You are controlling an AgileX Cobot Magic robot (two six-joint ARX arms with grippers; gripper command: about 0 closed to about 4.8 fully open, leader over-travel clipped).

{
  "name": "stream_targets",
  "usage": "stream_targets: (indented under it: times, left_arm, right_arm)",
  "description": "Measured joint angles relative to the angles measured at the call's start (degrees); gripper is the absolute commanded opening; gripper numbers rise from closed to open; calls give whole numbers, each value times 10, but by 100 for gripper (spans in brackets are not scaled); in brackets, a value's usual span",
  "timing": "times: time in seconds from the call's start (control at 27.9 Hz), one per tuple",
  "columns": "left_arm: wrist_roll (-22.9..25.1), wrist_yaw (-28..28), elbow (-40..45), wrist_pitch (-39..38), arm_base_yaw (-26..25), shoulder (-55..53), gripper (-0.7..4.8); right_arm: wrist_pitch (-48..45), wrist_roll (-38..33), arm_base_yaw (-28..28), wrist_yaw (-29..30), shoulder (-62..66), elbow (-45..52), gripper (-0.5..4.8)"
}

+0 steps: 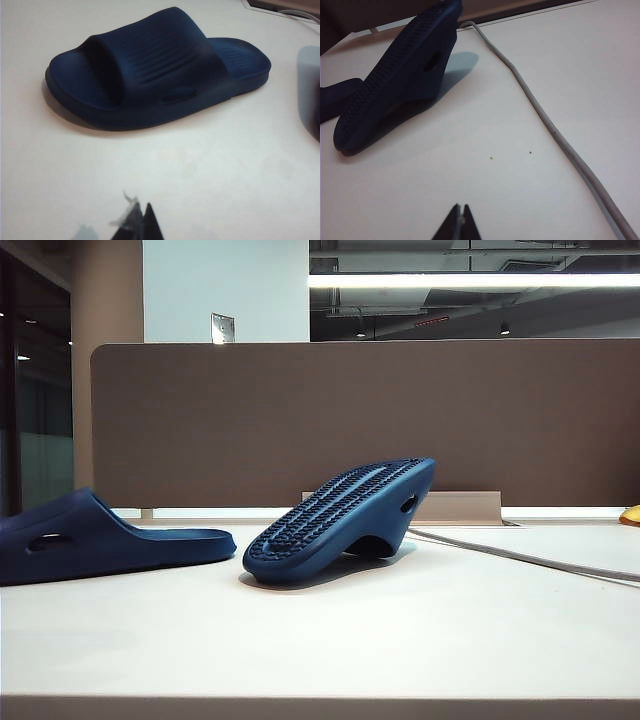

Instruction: Interlock the pair of blue slippers on the table with their fronts facing up.

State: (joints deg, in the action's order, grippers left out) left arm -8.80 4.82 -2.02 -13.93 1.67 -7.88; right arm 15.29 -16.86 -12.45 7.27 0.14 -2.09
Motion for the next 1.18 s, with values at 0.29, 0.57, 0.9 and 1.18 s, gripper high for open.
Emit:
stream_targets:
  times: [0.29, 0.57, 0.9, 1.18]
  left_arm:
    - [0, 0, 0, 0, 0, 0, -2]
    - [0, 0, 0, 0, 0, 0, -2]
    - [0, 0, 0, 0, 0, 0, -2]
    - [0, 1, 0, 0, 0, 0, -2]
  right_arm:
    - [0, 0, 0, 0, 0, 0, -5]
    - [-4, 0, 0, -10, 0, 0, -5]
    - [-37, -76, 0, 36, 0, 0, -5]
    - [-30, -48, -1, 57, 0, -65, -5]
